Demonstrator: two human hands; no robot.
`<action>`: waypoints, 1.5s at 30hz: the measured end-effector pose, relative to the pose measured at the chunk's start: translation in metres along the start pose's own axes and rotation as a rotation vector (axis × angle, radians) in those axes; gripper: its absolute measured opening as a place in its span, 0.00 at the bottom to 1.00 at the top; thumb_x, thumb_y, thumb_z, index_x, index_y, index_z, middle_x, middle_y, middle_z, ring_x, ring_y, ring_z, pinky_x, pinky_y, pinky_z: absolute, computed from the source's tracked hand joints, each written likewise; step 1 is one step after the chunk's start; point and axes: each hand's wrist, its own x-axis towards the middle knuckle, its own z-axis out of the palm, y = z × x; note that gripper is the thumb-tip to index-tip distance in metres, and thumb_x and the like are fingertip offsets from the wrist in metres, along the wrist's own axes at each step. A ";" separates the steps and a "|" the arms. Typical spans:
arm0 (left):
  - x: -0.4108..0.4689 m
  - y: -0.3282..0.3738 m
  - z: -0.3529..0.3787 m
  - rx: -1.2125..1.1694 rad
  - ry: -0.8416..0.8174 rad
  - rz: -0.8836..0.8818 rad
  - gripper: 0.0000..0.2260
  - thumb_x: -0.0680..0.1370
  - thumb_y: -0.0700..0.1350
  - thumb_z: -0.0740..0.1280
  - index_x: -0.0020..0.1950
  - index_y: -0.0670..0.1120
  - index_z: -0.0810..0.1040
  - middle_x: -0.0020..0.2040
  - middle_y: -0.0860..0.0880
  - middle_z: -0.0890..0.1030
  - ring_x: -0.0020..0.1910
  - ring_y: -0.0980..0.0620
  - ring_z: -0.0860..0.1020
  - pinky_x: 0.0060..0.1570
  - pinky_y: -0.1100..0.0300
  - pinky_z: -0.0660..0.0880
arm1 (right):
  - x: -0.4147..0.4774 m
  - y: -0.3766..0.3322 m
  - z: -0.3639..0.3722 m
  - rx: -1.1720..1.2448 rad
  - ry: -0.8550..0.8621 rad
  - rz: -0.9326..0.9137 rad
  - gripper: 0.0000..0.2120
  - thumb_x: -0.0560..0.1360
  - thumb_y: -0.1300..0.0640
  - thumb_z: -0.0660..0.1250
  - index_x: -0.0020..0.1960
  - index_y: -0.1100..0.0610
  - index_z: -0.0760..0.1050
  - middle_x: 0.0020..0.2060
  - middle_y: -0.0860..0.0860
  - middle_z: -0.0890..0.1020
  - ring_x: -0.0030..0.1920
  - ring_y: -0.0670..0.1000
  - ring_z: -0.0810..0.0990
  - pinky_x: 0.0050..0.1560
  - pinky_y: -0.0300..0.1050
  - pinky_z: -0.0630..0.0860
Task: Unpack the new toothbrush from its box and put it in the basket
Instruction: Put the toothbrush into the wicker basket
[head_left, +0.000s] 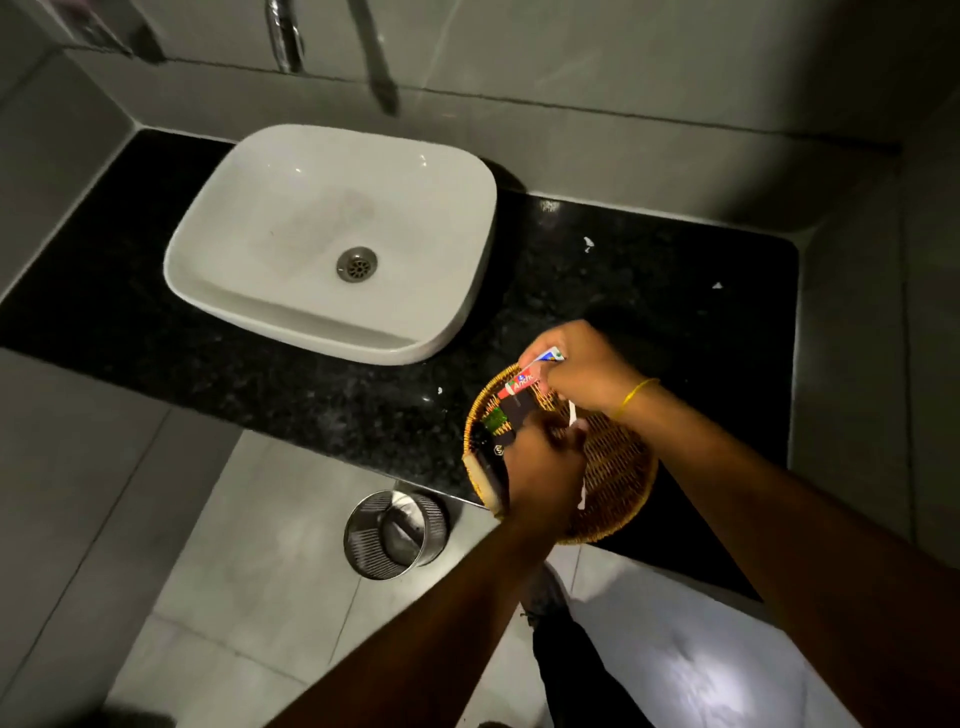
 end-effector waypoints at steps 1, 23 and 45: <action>0.006 0.000 0.001 0.021 -0.015 0.022 0.12 0.80 0.53 0.70 0.55 0.45 0.82 0.48 0.37 0.87 0.51 0.33 0.86 0.54 0.38 0.83 | 0.004 -0.001 -0.001 -0.018 -0.034 -0.001 0.14 0.70 0.69 0.70 0.45 0.51 0.85 0.31 0.46 0.82 0.31 0.41 0.78 0.30 0.35 0.71; 0.068 0.023 0.019 0.549 -0.267 -0.009 0.15 0.79 0.40 0.72 0.64 0.37 0.80 0.60 0.39 0.86 0.60 0.39 0.86 0.59 0.47 0.84 | -0.045 0.054 -0.004 -0.964 -0.199 -0.125 0.15 0.82 0.52 0.61 0.66 0.55 0.77 0.64 0.54 0.82 0.70 0.56 0.74 0.78 0.56 0.60; -0.043 0.043 -0.093 0.787 0.063 0.479 0.15 0.76 0.50 0.66 0.58 0.43 0.77 0.54 0.35 0.86 0.55 0.30 0.84 0.51 0.43 0.81 | -0.122 -0.016 0.000 -0.912 0.169 -0.342 0.28 0.62 0.50 0.71 0.62 0.49 0.72 0.60 0.51 0.76 0.61 0.57 0.78 0.64 0.59 0.74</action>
